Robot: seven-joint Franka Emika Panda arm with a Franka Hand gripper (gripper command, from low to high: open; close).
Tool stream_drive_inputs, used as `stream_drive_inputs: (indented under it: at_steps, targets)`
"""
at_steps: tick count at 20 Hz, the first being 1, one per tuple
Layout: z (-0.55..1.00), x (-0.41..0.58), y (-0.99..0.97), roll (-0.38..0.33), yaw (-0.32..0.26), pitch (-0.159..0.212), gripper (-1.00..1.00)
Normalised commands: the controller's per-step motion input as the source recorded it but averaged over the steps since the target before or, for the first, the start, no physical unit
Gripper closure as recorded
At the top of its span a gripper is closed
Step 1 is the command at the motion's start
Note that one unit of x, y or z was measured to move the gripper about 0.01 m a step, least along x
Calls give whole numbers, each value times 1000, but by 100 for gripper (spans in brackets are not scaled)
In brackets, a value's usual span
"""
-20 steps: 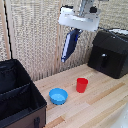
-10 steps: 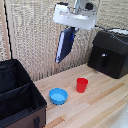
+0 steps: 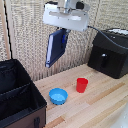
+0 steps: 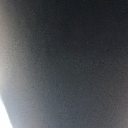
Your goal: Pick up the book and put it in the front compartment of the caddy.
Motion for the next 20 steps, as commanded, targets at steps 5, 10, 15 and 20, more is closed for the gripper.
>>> stream_drive_inputs:
  at_steps: [5, 10, 15, 20]
  targets:
    - [291, 0, 826, -19, -74, 17, 100]
    - [343, 18, 829, -12, -83, 5, 100]
    - [365, 46, 831, -24, -95, 0, 100]
    - [365, 51, 831, -23, -96, 0, 100]
